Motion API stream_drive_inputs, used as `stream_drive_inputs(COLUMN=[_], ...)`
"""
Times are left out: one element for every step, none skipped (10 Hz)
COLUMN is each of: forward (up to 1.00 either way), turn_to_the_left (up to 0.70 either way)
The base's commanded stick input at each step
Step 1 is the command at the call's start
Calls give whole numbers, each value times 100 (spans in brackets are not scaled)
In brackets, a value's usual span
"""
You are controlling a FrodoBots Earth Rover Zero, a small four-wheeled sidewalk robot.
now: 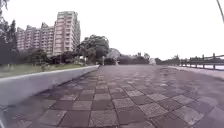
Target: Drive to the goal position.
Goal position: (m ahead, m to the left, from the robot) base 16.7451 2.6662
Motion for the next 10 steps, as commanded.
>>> stream_drive_inputs(forward=[100,100,100,100,100,100,100,100,100,100], turn_to_the_left=[0,0,0,0,0,0,0,0,0,0])
